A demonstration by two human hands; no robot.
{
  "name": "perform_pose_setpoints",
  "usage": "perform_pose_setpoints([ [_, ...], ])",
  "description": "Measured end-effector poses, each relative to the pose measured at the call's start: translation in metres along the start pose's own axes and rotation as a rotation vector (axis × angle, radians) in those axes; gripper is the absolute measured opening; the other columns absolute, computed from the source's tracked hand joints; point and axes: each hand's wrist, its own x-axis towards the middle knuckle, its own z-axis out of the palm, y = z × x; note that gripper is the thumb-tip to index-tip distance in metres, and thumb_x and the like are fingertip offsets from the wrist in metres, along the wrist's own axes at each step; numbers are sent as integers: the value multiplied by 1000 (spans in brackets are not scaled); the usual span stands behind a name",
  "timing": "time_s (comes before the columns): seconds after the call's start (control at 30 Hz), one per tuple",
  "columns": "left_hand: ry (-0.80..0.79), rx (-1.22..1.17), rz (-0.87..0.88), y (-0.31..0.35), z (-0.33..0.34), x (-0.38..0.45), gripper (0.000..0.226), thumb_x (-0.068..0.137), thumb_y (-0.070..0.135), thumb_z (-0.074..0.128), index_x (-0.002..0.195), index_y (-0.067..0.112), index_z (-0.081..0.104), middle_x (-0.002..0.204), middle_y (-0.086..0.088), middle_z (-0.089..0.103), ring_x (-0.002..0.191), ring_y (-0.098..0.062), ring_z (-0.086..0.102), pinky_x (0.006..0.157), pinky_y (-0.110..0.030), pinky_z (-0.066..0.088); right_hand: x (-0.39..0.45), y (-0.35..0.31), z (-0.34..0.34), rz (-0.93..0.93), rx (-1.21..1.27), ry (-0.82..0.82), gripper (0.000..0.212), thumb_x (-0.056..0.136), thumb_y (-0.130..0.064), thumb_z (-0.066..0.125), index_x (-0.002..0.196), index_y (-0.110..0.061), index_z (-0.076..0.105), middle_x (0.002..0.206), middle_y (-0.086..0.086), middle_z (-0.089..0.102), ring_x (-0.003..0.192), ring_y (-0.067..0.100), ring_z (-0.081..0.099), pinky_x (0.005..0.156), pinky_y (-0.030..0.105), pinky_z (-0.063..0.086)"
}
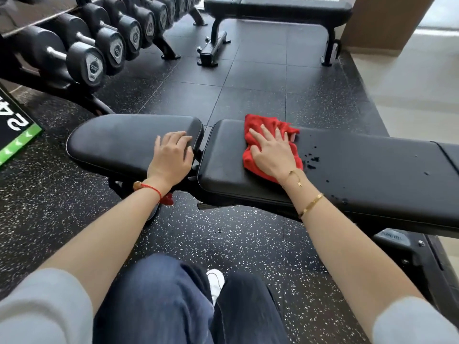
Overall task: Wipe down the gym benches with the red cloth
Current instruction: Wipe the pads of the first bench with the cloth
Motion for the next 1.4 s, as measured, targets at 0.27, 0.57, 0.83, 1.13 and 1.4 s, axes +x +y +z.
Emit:
perform_pose_setpoints([
  [0.27,57,83,87,-2,3,-3,36,97,25,42,126,15,59,130,-4,60,125,-24,50,115,-47,26,-36,-27,11,-267,80,21,52,95,-33,43,146,-38,36,160,-5,22,150,27,10,123,41,-1],
  [0.57,26,126,95,-1,4,-5,33,99,25,43,127,15,59,129,-2,60,125,-23,50,114,-46,29,6,2,2,18,4,4,53,97,-36,37,149,-38,28,162,-3,14,149,32,8,122,47,-1],
  [0.83,42,128,88,-2,4,-4,40,96,28,35,124,16,61,126,-1,62,123,-23,52,113,-44,29,-13,-56,20,-274,65,-1,53,95,-34,42,147,-38,34,161,-3,20,150,28,7,122,43,-4],
  [1.13,26,143,89,-4,4,-5,40,96,29,34,125,16,60,128,0,61,124,-21,52,114,-44,28,-10,22,0,-127,28,23,51,97,-28,42,147,-37,35,161,-5,21,150,27,10,122,46,0],
  [1.4,20,153,69,0,3,-4,41,95,29,34,124,16,60,126,-1,62,123,-22,52,113,-43,29,15,-54,19,-202,11,-1,52,96,-32,40,148,-37,33,161,-2,19,150,31,7,122,48,-1],
])
